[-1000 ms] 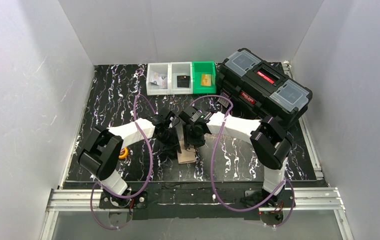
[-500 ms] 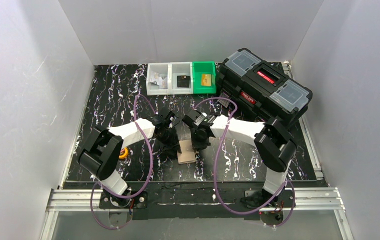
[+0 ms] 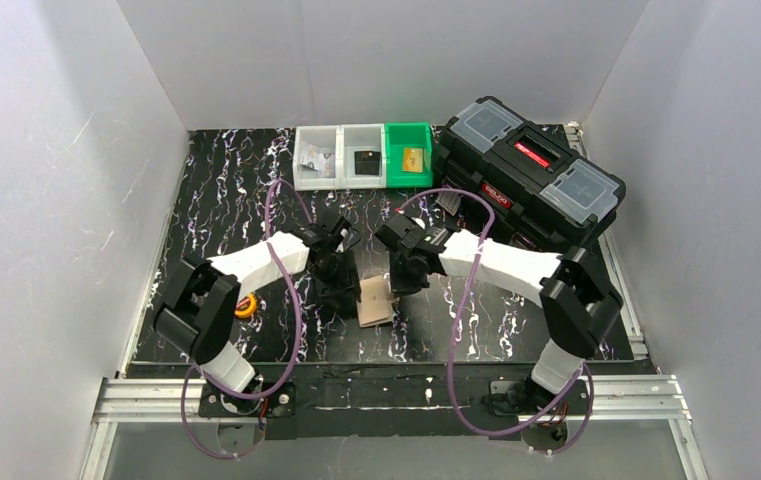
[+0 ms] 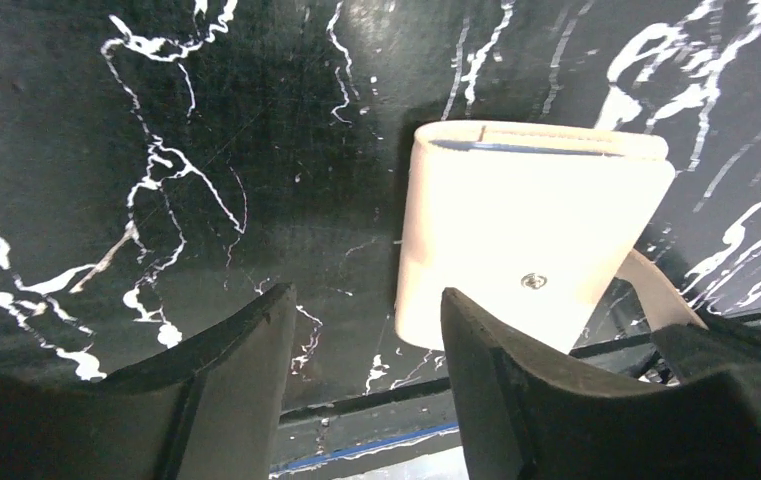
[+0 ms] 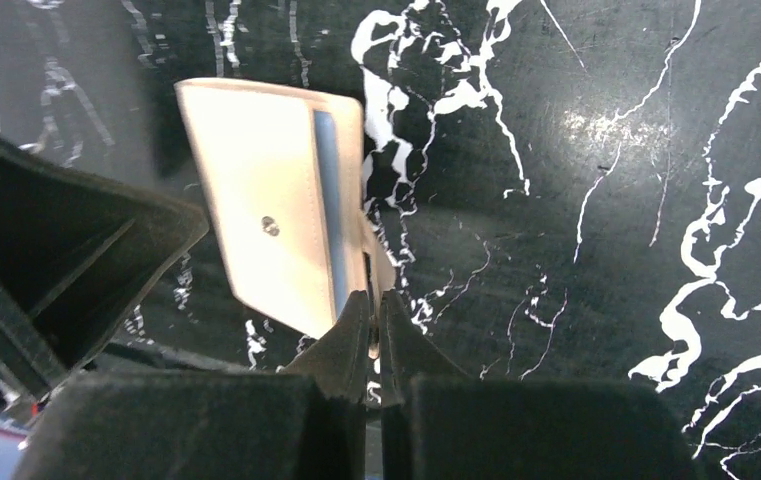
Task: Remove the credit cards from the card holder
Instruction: Open the card holder at the center of the board.
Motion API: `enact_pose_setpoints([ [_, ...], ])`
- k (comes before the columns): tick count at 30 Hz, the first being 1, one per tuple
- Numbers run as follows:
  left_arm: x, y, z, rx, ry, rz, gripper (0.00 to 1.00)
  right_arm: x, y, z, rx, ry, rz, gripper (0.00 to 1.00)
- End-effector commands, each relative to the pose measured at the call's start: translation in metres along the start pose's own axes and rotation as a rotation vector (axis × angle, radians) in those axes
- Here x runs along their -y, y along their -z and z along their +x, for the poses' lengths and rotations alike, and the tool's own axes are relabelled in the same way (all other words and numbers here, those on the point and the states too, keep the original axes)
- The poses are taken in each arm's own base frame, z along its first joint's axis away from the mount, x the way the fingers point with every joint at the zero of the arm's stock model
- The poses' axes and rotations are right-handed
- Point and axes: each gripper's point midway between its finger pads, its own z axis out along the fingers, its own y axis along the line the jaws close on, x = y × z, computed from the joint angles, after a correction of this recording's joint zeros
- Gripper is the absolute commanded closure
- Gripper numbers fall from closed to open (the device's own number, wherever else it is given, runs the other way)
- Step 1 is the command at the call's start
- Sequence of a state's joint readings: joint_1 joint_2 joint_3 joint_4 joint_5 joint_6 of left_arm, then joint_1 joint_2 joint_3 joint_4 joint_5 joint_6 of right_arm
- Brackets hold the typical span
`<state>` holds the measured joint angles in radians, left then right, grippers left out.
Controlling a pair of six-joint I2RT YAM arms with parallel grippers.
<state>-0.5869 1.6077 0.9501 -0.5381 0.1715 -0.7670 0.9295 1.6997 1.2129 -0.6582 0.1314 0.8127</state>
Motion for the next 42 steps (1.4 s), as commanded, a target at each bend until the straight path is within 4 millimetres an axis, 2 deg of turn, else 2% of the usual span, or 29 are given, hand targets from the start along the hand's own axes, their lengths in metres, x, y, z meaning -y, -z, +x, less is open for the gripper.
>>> enact_pose_setpoints([
  [1, 0.004, 0.039, -0.011, 0.084, -0.069, -0.008, 0.44, -0.010, 0.036, -0.016, 0.072, -0.023, -0.063, 0.99],
  [7, 0.010, 0.059, -0.011, 0.115, -0.081, 0.027, 0.42, -0.025, 0.056, -0.021, 0.076, -0.036, -0.137, 0.99],
  [15, 0.010, 0.070, -0.007, 0.135, -0.084, 0.052, 0.43, -0.040, 0.063, -0.026, 0.064, -0.032, -0.174, 0.99],
  [21, 0.006, 0.074, -0.005, 0.147, -0.081, 0.049, 0.44, -0.051, 0.070, -0.030, 0.061, -0.022, -0.200, 0.99],
  [30, 0.004, 0.066, -0.003, 0.125, -0.090, 0.041, 0.49, -0.050, 0.063, -0.026, 0.038, -0.024, -0.184, 0.99],
  [33, 0.005, 0.062, -0.003, 0.114, -0.091, 0.042, 0.53, -0.040, 0.062, -0.025, 0.045, -0.021, -0.141, 0.99],
  [40, 0.006, 0.050, -0.003, 0.081, -0.088, 0.039, 0.58, 0.025, 0.035, -0.004, 0.001, -0.081, -0.011, 0.99],
  [42, 0.007, 0.046, -0.003, 0.071, -0.090, 0.036, 0.59, 0.035, 0.028, 0.002, -0.011, -0.087, 0.001, 0.99],
])
